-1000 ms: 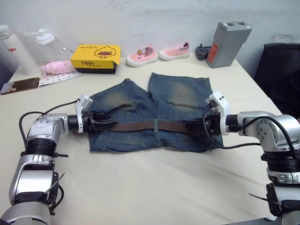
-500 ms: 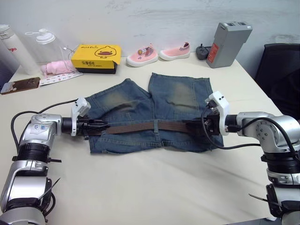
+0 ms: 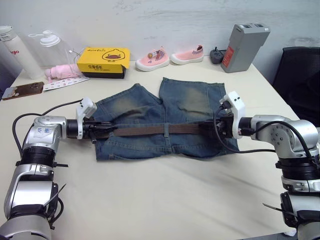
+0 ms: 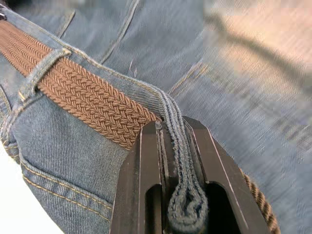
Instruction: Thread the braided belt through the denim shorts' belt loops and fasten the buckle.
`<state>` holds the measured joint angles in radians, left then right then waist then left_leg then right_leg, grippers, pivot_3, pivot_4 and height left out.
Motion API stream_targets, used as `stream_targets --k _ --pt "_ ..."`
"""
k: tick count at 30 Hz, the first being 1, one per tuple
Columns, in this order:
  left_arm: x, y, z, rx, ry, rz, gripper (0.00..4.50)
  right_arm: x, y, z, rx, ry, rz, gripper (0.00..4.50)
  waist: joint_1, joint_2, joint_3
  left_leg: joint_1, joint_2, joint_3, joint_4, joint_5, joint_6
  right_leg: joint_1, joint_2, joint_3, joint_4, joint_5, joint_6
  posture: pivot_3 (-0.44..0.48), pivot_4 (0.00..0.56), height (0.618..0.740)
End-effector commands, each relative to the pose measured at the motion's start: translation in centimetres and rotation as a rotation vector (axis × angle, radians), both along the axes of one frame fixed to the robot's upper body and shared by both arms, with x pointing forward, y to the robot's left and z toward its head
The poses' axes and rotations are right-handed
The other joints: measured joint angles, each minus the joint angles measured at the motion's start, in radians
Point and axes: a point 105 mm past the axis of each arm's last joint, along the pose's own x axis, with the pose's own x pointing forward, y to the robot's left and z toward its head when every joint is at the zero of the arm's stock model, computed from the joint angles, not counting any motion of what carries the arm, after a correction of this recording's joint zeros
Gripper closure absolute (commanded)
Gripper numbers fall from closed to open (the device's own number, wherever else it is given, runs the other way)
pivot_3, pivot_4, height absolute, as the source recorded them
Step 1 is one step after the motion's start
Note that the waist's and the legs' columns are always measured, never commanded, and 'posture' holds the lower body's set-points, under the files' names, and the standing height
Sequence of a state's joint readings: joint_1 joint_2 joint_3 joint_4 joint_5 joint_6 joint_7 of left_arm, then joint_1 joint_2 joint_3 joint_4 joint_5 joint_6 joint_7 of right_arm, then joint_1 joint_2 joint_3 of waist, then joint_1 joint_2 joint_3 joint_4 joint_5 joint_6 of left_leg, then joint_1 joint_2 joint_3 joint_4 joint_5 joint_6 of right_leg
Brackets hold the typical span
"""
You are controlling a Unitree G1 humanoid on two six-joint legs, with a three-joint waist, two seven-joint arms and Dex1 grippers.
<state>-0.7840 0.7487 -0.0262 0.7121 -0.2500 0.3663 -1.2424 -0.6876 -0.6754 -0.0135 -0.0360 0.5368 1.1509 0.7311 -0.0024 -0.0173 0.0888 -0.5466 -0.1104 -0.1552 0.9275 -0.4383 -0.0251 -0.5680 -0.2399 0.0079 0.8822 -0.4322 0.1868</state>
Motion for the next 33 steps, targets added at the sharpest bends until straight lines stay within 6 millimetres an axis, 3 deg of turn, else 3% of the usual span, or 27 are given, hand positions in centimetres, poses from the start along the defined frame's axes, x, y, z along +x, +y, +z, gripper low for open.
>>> stream_targets --k 1,4,7,12,15,17,24,29,32,33 --pt "4.5 1.1 3.9 0.1 -0.322 0.218 4.49 3.6 -2.2 3.7 0.022 -0.214 -0.174 4.5 -0.001 0.0 0.0 0.0 0.0 0.0 0.0 0.0 0.0 0.0 0.0 0.0 0.001 0.0 0.0 0.0 0.15 0.618" --pt "4.8 0.6 6.2 0.036 -0.432 0.223 4.49 3.6 -2.3 4.8 0.049 -0.281 -0.18 4.5 0.001 -0.003 0.002 -0.001 -0.001 0.0 0.001 0.002 -0.001 -0.001 0.001 -0.001 0.002 0.001 0.001 0.0 0.15 0.618" --pt "3.2 0.1 8.6 -0.033 -0.567 0.131 4.49 1.5 -1.8 6.8 0.115 -0.403 -0.087 4.5 0.0 -0.003 0.002 -0.002 -0.001 0.0 0.001 0.003 0.0 -0.002 0.001 0.0 0.004 0.003 0.004 0.0 0.15 0.618" --pt "-1.0 -0.7 7.9 0.039 -0.671 0.005 4.49 -3.8 -0.3 7.4 0.15 -0.5 0.103 4.5 -0.003 -0.001 0.001 -0.001 -0.002 -0.002 -0.001 0.001 0.003 -0.001 0.001 0.001 0.004 0.005 0.002 0.0 0.15 0.618" --pt "-5.1 -1.1 5.8 0.21 -0.821 -0.039 4.49 -7.7 -0.1 4.0 0.042 -0.386 0.209 4.5 0.0 0.002 -0.001 -0.002 -0.002 -0.002 -0.001 -0.001 0.004 -0.001 0.001 0.001 -0.002 0.006 0.001 0.0 0.15 0.618" --pt "-7.0 -1.1 4.6 0.301 -0.907 -0.045 4.49 -9.2 -0.2 2.4 -0.024 -0.322 0.237 4.5 0.006 0.002 -0.001 0.002 -0.001 -0.001 0.0 -0.003 0.006 0.003 -0.001 0.003 -0.003 0.006 -0.001 0.0 0.15 0.618" --pt "-12.0 -0.8 1.3 0.493 -0.994 -0.116 4.49 -12.2 -1.0 -0.9 -0.226 -0.205 0.319 4.5 0.034 0.002 0.0 0.001 -0.001 0.014 0.003 -0.003 0.015 0.003 -0.013 -0.001 -0.011 0.004 -0.006 0.0 0.15 0.618" --pt "-14.3 -0.4 0.0 0.524 -0.899 -0.22 2.33 -13.5 -1.4 -0.8 -0.24 -0.169 0.393 2.09 0.05 0.002 0.0 -0.001 -0.001 0.017 0.003 -0.003 0.017 0.001 -0.014 -0.003 -0.009 0.003 -0.007 0.0 0.15 0.618" --pt "-16.1 -0.1 -1.0 0.505 -0.704 -0.305 0.96 -14.8 -1.5 0.6 -0.185 -0.146 0.477 0.49 0.051 0.004 0.001 -0.001 -0.001 0.018 0.003 -0.004 0.018 0.001 -0.014 -0.003 -0.01 0.003 -0.008 0.0 0.15 0.618" --pt "-16.6 -0.1 -1.3 0.496 -0.638 -0.328 0.56 -15.1 -1.6 1.0 -0.169 -0.144 0.494 0.18 0.05 0.004 0.002 -0.001 0.0 0.019 0.003 -0.005 0.018 0.0 -0.014 -0.003 -0.01 0.003 -0.008 0.0 0.15 0.618"
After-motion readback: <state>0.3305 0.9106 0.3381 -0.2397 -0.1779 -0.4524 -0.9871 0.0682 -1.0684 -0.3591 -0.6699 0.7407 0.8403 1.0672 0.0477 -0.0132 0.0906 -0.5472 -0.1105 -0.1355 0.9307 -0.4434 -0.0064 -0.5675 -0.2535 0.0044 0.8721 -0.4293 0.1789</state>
